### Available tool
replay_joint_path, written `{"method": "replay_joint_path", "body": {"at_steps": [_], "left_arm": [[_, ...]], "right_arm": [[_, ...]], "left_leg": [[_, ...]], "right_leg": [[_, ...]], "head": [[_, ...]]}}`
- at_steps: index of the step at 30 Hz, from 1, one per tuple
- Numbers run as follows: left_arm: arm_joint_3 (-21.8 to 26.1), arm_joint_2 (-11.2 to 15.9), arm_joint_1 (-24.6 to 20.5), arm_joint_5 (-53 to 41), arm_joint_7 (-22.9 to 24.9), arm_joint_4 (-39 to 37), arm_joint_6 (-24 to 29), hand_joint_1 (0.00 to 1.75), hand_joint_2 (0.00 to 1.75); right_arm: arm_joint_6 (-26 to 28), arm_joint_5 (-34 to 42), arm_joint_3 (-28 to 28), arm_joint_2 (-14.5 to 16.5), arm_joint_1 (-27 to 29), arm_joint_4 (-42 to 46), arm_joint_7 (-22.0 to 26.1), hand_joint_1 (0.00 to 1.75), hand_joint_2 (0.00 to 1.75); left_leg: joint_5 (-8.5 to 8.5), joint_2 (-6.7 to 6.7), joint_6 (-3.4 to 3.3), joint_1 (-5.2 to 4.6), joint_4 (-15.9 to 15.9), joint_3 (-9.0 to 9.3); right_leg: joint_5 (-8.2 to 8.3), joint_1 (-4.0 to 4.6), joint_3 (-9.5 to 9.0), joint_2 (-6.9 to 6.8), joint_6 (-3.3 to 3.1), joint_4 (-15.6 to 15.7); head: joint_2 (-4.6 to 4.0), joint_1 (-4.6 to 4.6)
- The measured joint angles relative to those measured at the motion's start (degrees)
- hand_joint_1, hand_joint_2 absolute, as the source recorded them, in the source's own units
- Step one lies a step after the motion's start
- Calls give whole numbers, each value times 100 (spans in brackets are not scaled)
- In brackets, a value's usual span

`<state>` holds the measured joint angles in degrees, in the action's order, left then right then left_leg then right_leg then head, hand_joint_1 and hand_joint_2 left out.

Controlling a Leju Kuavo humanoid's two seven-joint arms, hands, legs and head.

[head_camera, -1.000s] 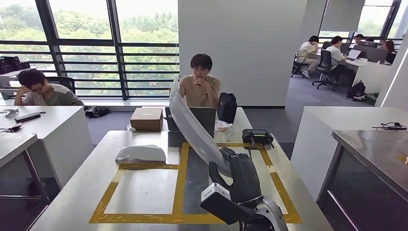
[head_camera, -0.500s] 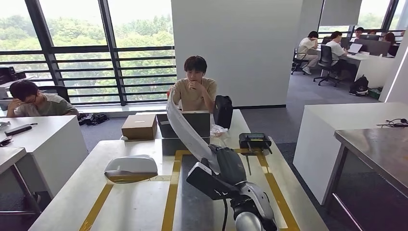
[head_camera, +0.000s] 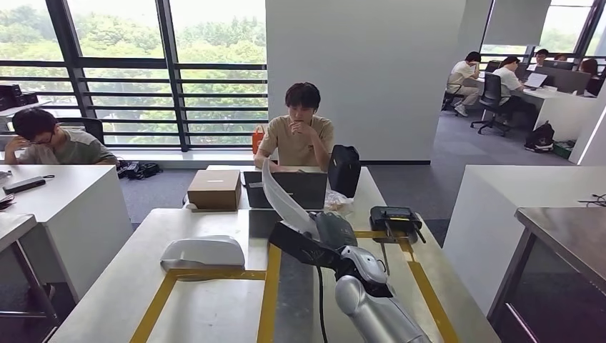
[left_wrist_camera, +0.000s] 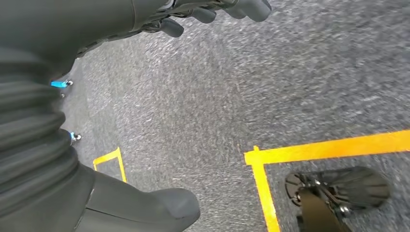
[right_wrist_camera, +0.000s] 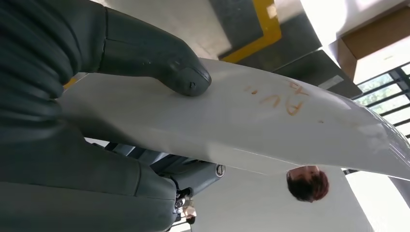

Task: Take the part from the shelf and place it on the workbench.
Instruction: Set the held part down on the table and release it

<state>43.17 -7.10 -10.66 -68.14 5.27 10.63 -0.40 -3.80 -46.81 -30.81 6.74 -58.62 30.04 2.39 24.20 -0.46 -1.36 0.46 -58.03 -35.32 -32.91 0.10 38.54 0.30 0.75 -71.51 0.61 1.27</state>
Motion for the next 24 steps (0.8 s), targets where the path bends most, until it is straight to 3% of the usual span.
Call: {"method": "replay_joint_path", "body": {"at_steps": [1,2,3,5,7,9,13,17,20,24], "left_arm": [[-22,-4,-11,-28,-19,-1,-11,0,175],[-47,-10,-17,-57,-33,-2,-21,0,175],[-69,-18,-21,-83,-38,-3,-23,0,175],[-103,-40,-29,-124,-29,-6,-20,0,175],[-137,-57,-52,-162,-14,-9,-12,0,175],[-176,-63,-71,-185,9,-11,-1,0,175],[-221,-67,-79,-197,64,-14,26,0,175],[-243,-64,-93,-197,174,-13,61,0,175],[-243,-54,-92,-194,238,-12,126,0,175],[-243,-50,-92,-119,242,-13,200,0,0]], "right_arm": [[6,-25,-5,-9,-20,-155,-39,175,175],[8,-41,-10,-21,-23,-294,-69,175,175],[5,-52,-13,-40,-18,-409,-85,175,175],[-1,-83,-18,-79,-21,-578,-92,175,175],[-12,-145,-35,-106,-19,-705,-96,175,175],[-19,-216,-59,-115,15,-791,-104,175,175],[-48,-324,-114,-124,58,-922,-142,175,175],[-113,-368,-177,-141,68,-1024,-231,0,0],[-116,-368,-191,-165,72,-1074,-237,0,0],[-107,-373,-195,-182,72,-1113,-235,0,0]], "left_leg": [[40,-6,-4,-1,-4,35],[82,-16,-4,-2,-10,77],[128,-27,0,-7,-19,127],[217,-39,20,-19,-31,223],[279,-35,70,-26,-22,269],[307,-23,124,-30,-22,299],[373,20,115,-32,26,380],[384,28,134,-32,77,415],[379,28,147,-31,92,421],[370,28,177,-31,94,422]], "right_leg": [[-93,-3,182,0,9,-161],[-69,-2,276,-1,4,-141],[110,3,271,-1,-15,76],[697,33,87,-7,-93,824],[982,79,-55,-20,-160,1323],[990,95,-106,-20,-178,1420],[1015,96,-163,19,-191,1410],[986,97,-166,27,-226,1408],[982,100,-166,27,-231,1405],[983,100,-168,26,-234,1398]], "head": [[0,-1],[0,-1],[0,-3],[0,-1],[0,-1],[0,-3],[0,-5],[0,-6],[0,-7],[0,-7]]}}
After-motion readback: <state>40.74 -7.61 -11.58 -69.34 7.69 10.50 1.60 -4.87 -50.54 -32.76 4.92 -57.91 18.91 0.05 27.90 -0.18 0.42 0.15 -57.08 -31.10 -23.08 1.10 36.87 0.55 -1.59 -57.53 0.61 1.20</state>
